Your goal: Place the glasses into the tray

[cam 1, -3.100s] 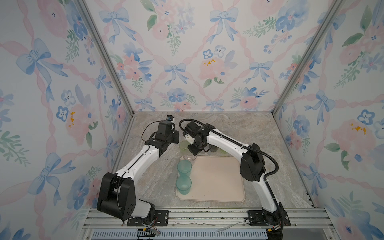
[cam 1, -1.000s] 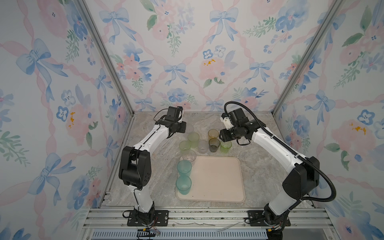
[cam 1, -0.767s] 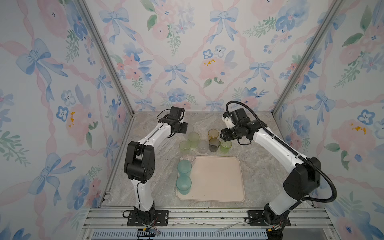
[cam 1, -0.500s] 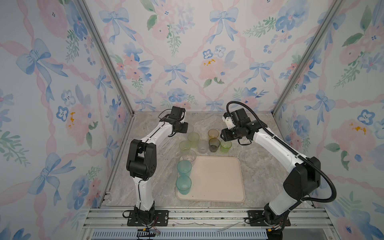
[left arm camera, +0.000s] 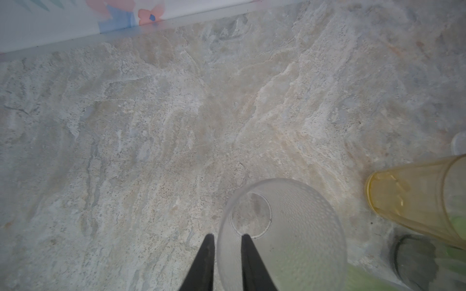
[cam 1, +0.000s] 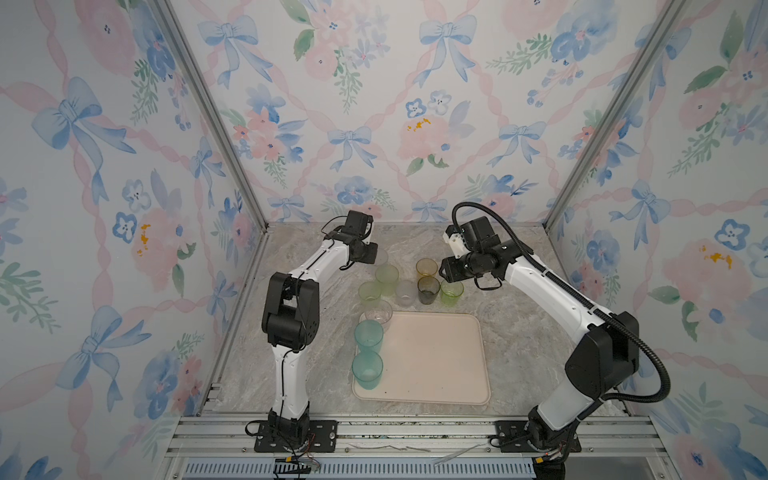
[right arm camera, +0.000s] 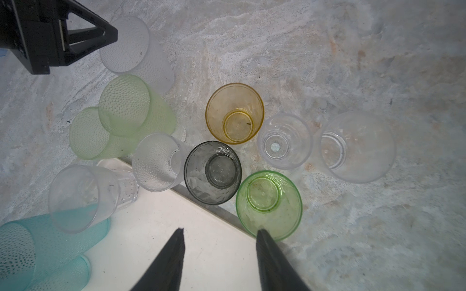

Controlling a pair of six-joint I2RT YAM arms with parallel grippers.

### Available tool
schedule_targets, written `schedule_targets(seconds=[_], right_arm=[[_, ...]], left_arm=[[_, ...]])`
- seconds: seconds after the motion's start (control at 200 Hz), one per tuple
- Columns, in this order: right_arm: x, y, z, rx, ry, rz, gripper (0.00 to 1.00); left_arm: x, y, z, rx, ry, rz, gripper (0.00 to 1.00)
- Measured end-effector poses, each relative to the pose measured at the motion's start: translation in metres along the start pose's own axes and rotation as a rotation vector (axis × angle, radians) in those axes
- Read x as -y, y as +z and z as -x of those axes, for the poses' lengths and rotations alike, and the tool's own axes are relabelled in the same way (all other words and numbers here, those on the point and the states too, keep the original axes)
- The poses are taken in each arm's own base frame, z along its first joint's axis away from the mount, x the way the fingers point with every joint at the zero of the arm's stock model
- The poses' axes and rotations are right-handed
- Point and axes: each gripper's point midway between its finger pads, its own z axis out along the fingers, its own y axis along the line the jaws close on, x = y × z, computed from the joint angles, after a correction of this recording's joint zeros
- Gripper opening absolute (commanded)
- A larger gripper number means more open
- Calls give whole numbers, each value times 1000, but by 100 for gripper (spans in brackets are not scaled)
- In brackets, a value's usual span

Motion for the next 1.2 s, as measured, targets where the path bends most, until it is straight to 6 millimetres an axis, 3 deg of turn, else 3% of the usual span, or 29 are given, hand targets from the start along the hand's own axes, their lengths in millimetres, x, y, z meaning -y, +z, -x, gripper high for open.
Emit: schedule_targets(seconds=[0.405,0.705,1.046,1.196], right_arm=[[0,9,-3,-20,4,8,50],[2,9,-3,-21,7,6,50],[2,9,-3,-20,11,6,50],[2,10,-1,-11,16,7,49]], left_arm=[[-5,2,1,-7,21,30,16],[-7,4,1,-15,35,38,0],[-12,3,2,-12,34,69,0],[-16,-10,8,8,43,95,0]])
